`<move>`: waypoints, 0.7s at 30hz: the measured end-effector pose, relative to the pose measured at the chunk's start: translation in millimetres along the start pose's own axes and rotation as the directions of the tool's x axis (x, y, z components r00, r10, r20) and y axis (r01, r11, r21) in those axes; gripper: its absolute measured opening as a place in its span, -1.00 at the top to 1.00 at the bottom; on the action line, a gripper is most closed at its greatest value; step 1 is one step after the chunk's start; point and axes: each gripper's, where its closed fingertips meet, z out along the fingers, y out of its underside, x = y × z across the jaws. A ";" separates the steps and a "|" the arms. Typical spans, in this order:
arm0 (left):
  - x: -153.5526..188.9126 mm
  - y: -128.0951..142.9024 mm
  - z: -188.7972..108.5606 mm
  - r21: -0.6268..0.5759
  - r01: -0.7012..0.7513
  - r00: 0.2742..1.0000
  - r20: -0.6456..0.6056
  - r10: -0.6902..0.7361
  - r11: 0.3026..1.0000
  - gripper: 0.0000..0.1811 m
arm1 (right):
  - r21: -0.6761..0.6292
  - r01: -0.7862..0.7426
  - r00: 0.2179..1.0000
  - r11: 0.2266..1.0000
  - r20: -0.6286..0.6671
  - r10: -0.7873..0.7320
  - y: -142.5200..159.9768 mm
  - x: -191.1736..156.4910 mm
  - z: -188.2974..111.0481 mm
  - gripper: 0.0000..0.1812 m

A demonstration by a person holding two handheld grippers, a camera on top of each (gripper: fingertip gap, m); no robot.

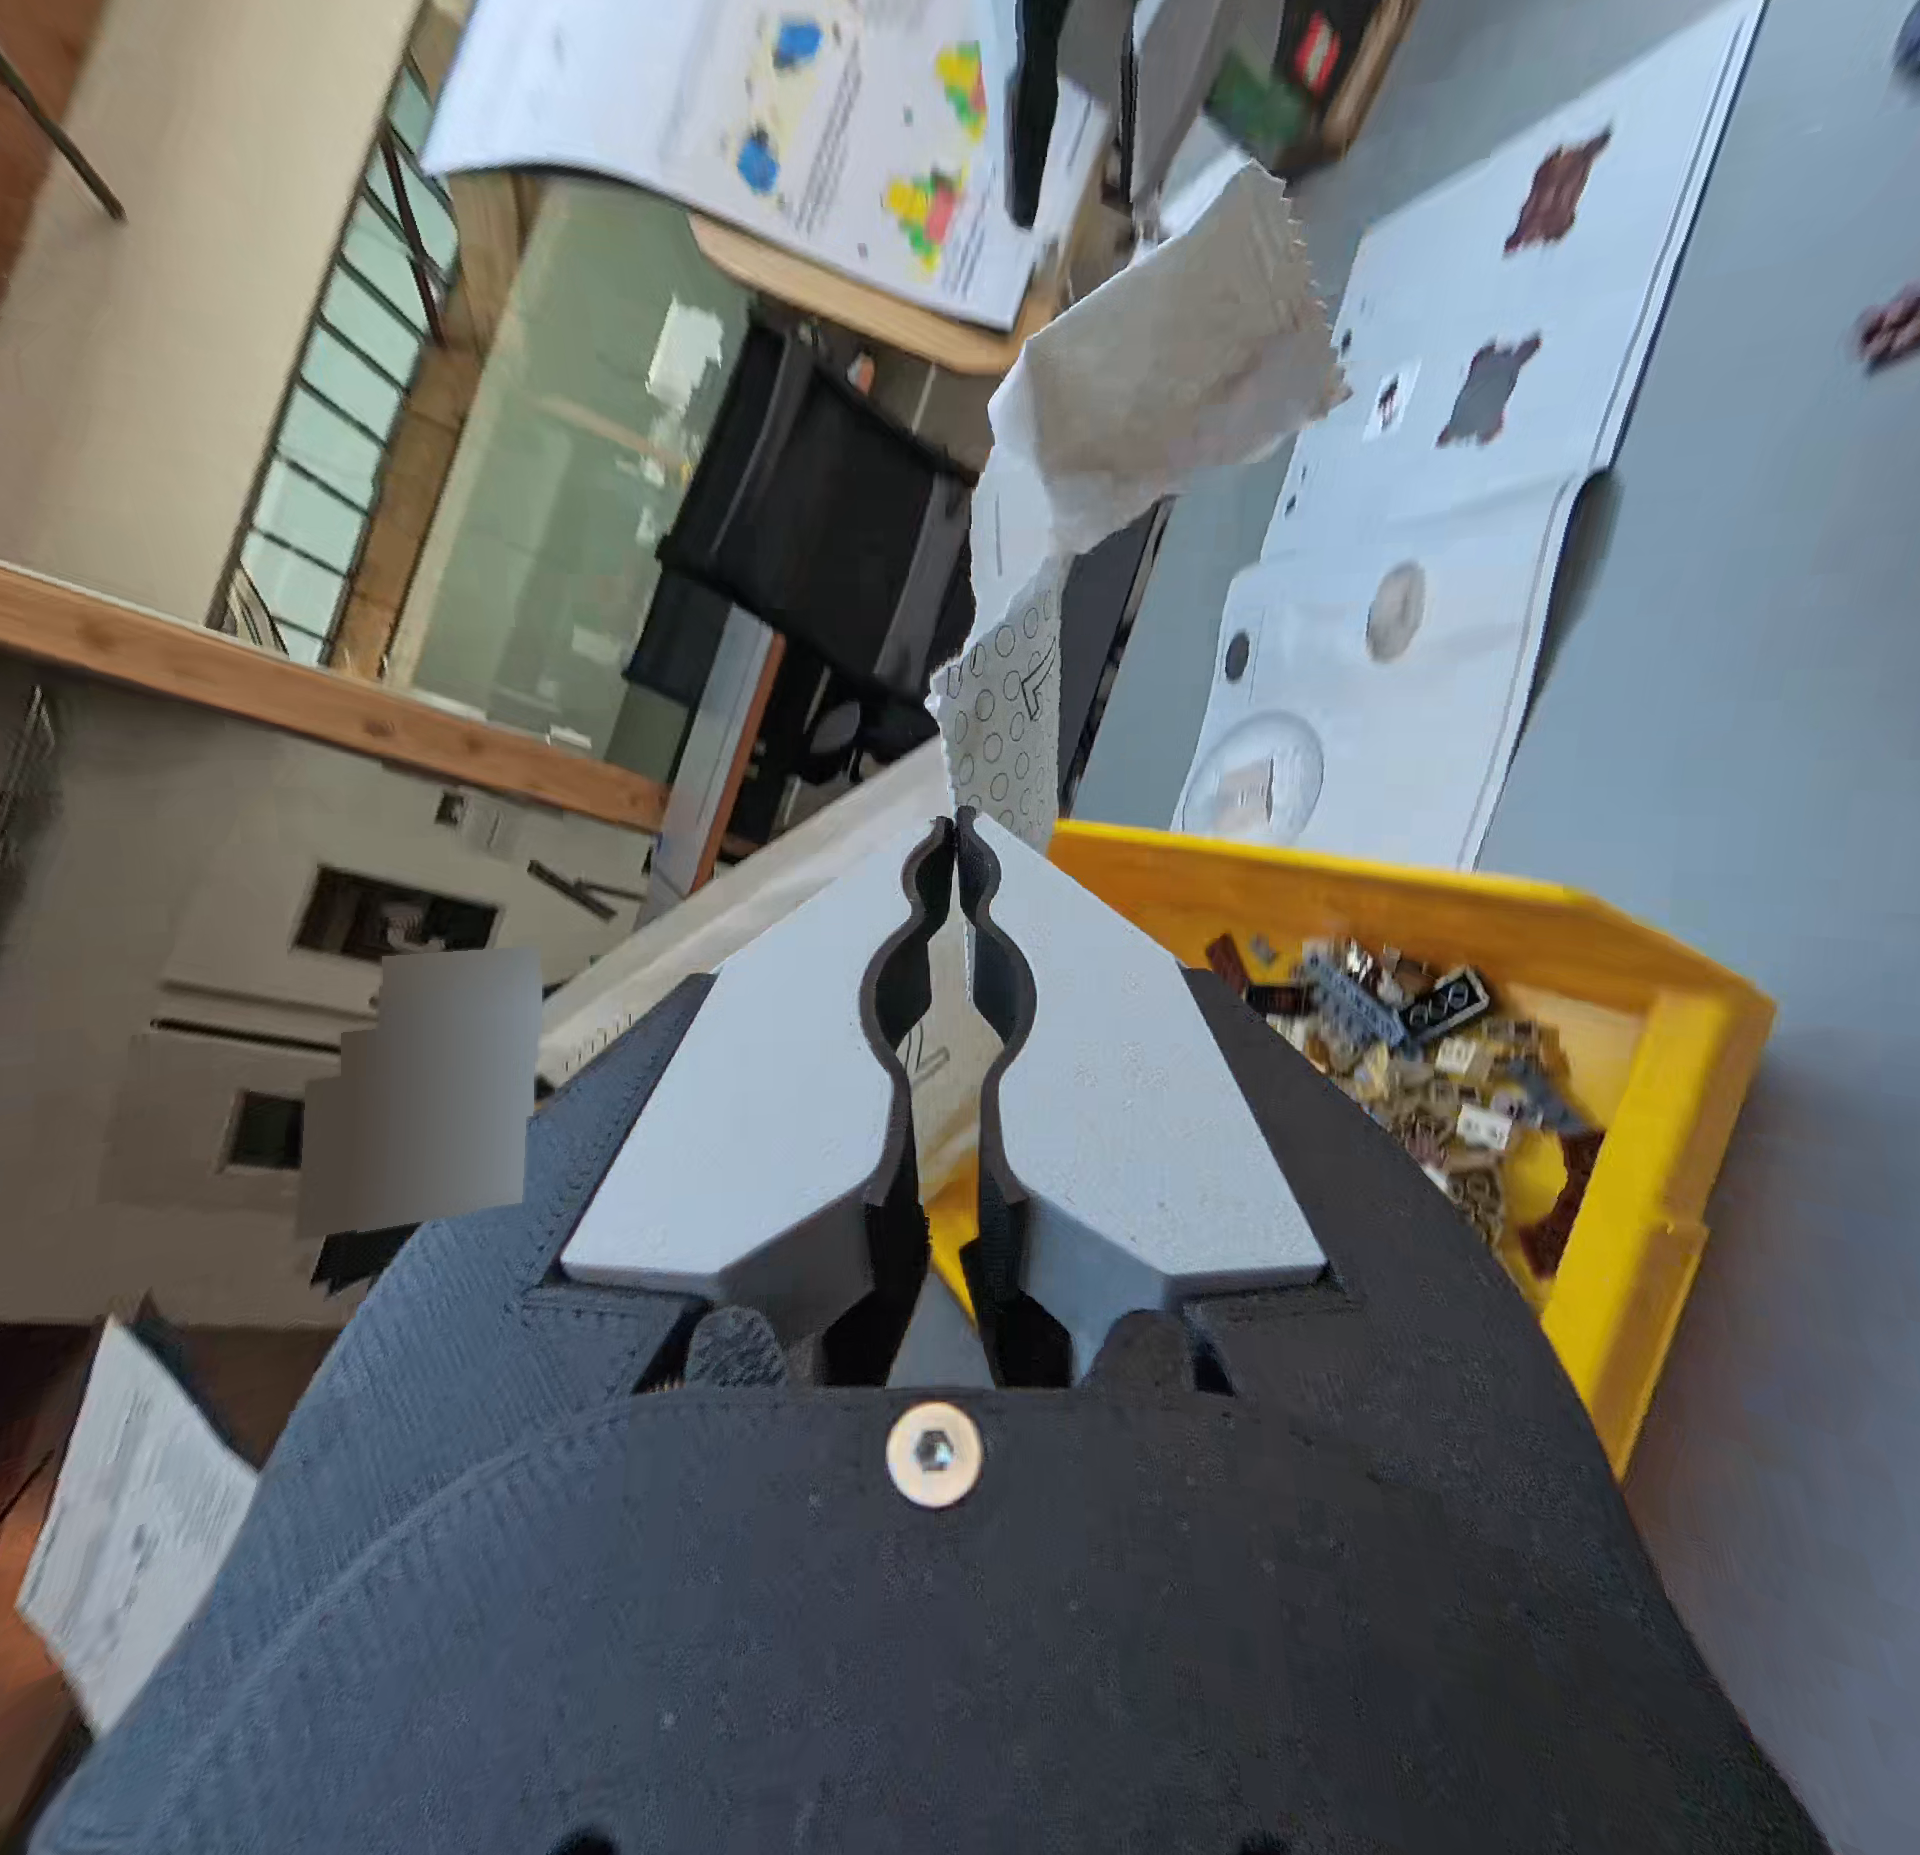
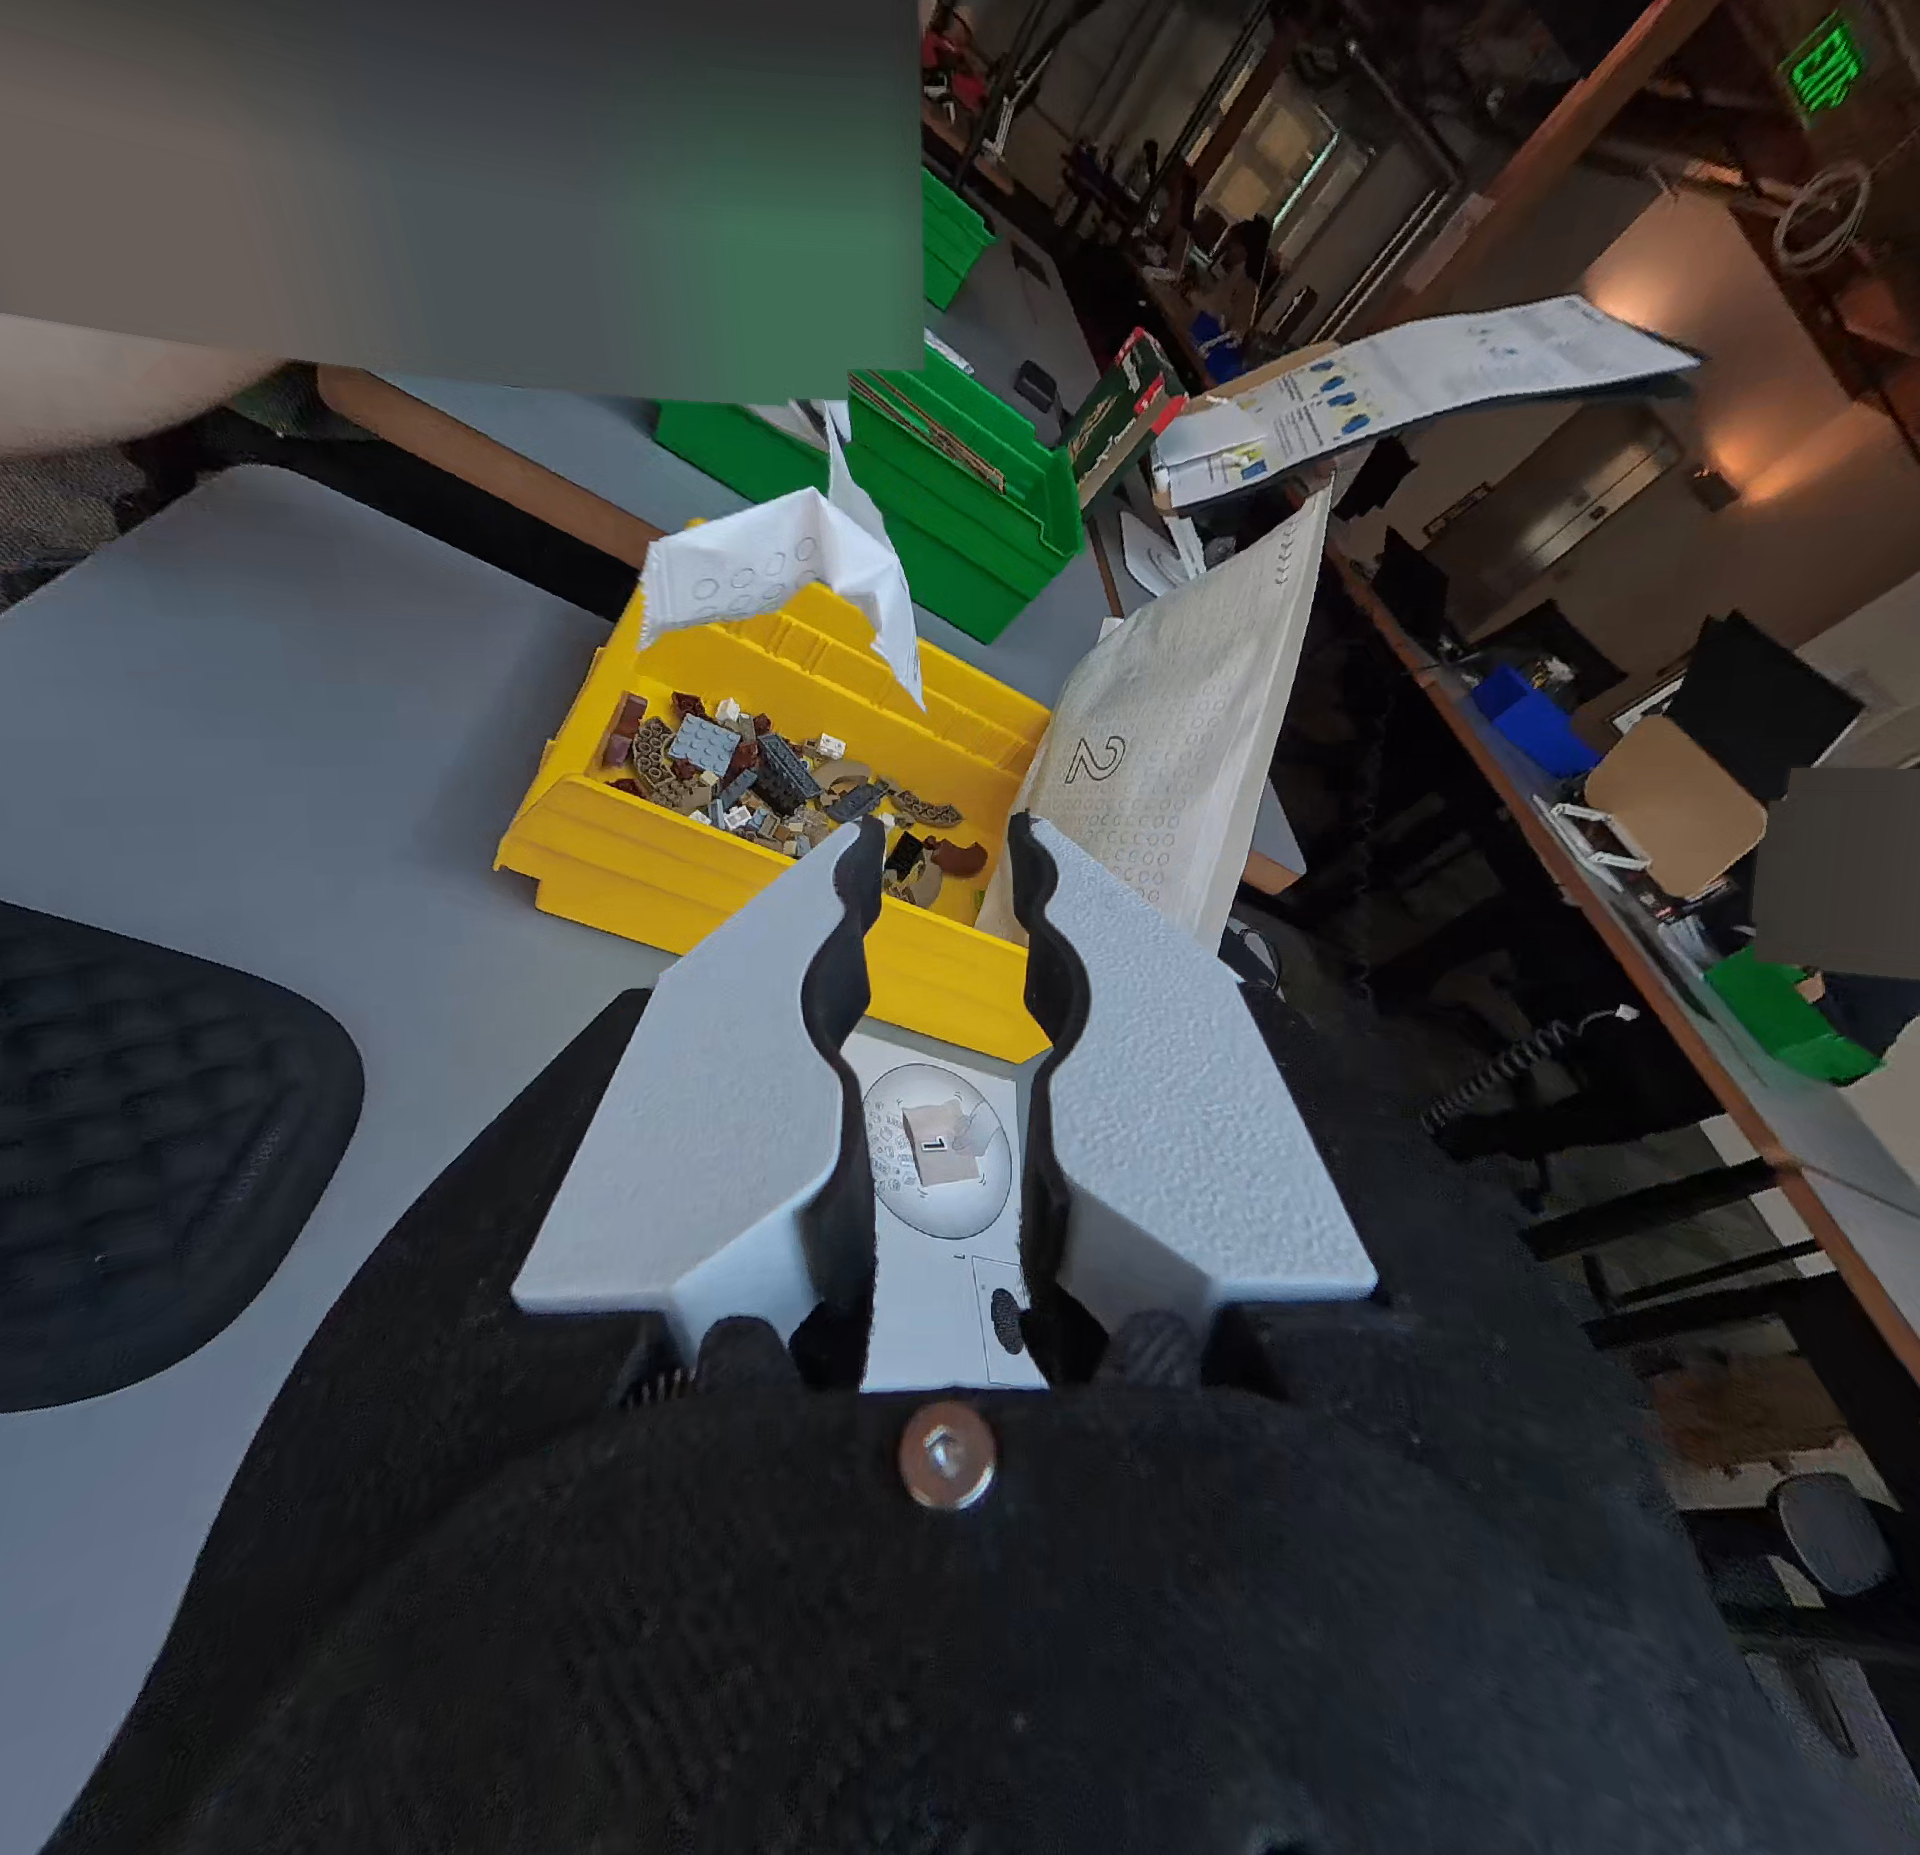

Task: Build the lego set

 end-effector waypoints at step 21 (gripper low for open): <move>-22.2 155.6 29.0 -0.466 -0.882 0.460 -0.825 0.328 0.064 1.00 | -0.035 0.026 1.000 0.999 0.002 -0.026 1.8 -6.6 7.5 0.72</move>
